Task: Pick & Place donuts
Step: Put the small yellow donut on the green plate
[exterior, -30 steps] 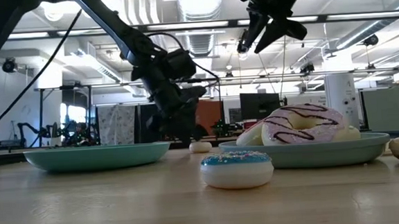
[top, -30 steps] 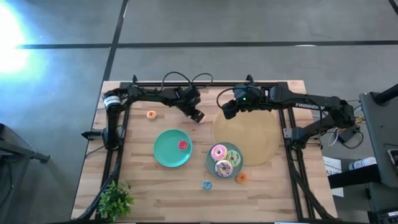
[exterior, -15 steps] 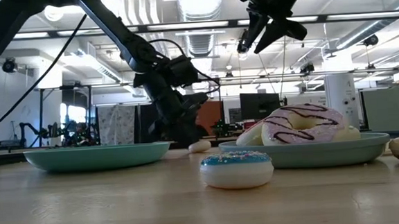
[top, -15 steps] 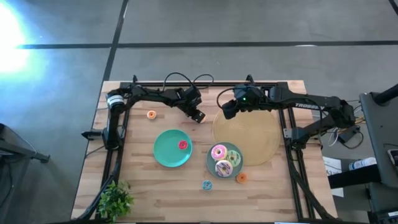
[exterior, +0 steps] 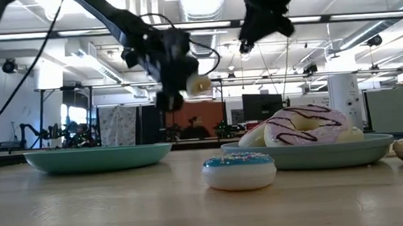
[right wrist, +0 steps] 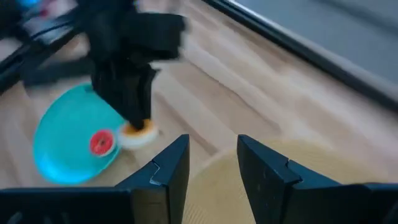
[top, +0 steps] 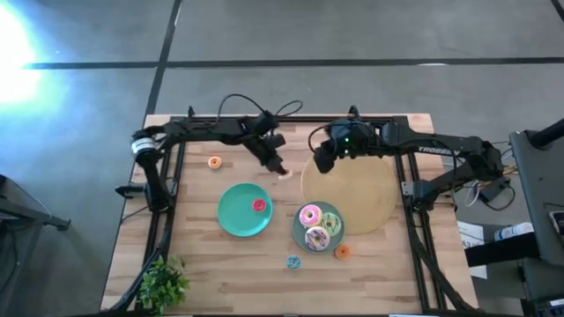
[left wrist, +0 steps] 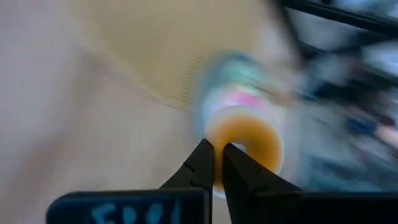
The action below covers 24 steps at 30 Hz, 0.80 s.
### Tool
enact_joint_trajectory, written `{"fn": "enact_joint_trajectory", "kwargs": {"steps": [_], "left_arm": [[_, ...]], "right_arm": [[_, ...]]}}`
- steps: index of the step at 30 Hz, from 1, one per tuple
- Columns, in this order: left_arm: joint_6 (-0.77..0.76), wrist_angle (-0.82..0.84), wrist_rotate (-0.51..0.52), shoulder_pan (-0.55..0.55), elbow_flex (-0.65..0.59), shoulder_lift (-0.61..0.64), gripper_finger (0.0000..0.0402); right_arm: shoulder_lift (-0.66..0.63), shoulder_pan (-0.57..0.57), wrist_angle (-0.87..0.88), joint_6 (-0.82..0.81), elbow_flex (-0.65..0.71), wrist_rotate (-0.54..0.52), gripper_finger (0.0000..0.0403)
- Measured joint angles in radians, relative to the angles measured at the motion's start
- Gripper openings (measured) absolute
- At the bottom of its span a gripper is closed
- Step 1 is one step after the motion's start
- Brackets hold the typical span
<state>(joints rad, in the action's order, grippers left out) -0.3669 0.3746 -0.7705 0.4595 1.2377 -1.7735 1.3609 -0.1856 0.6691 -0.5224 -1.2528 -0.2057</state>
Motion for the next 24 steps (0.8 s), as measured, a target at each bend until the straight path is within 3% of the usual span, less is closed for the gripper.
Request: {"fn": "enact_joint_trajectory", "kwargs": {"steps": [4, 7, 10, 17, 24], "left_arm": [[0.013, 0.020, -0.327, 0.013, -0.001, 0.083, 0.0000], [-0.005, -0.001, -0.403, 0.015, 0.000, 0.129, 0.0000], [-0.053, -0.045, -0.417, 0.014, 0.000, 0.160, 0.0000], [-0.161, -0.132, -0.403, 0.016, 0.000, 0.171, 0.0000], [-0.187, -0.132, -0.389, 0.017, 0.000, 0.169, 0.0000]], "right_arm": [[0.000, 0.072, -0.141, 0.321, 0.002, 0.034, 0.0127], [0.014, 0.131, -0.241, 0.562, 0.002, 0.034, 0.0128], [0.055, 0.163, -0.267, 0.671, -0.029, 0.033, 0.0136], [0.141, 0.168, -0.245, 0.744, -0.144, 0.026, 0.0188], [0.197, 0.185, -0.094, 0.797, -0.244, 0.023, 0.0250]]}}
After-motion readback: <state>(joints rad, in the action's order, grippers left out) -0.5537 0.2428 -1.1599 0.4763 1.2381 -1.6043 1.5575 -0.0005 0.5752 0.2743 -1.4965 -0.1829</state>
